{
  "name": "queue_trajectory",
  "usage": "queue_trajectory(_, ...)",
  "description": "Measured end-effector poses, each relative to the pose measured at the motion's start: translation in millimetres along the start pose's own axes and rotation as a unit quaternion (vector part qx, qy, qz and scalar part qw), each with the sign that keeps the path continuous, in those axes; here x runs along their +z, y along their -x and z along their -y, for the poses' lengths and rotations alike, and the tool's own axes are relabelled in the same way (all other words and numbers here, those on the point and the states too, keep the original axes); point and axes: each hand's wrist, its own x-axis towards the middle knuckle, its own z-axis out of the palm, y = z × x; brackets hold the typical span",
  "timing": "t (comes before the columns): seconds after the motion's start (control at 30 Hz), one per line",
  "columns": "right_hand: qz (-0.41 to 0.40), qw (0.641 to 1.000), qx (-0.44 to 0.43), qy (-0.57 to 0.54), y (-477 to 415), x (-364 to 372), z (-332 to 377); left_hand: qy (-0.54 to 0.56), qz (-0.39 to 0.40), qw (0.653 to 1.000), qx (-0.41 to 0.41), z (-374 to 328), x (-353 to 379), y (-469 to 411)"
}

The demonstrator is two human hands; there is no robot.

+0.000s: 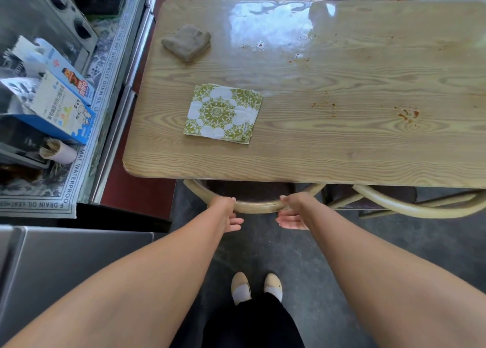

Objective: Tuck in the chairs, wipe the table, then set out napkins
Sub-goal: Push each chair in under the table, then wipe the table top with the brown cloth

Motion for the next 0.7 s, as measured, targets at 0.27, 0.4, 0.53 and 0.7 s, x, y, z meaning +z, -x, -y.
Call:
queue_trajectory(0.27,-0.007,0.999,-0.047,-0.002,29,-12,-4,0.013,-0.012,1.0,0.021,0,2,23)
queue_trajectory(0.4,-0.012,0.997,-0.071,-0.016,41,-22,0,0.04,-0.015,0.998,0.054,-3,10,32)
queue_trajectory(0.53,-0.028,0.995,-0.099,-0.007,47,-32,11,0.042,-0.009,0.994,0.099,-15,19,47)
queue_trajectory(0.7,-0.032,0.99,-0.135,0.01,48,-42,40,0.065,0.006,0.99,0.123,-45,32,53)
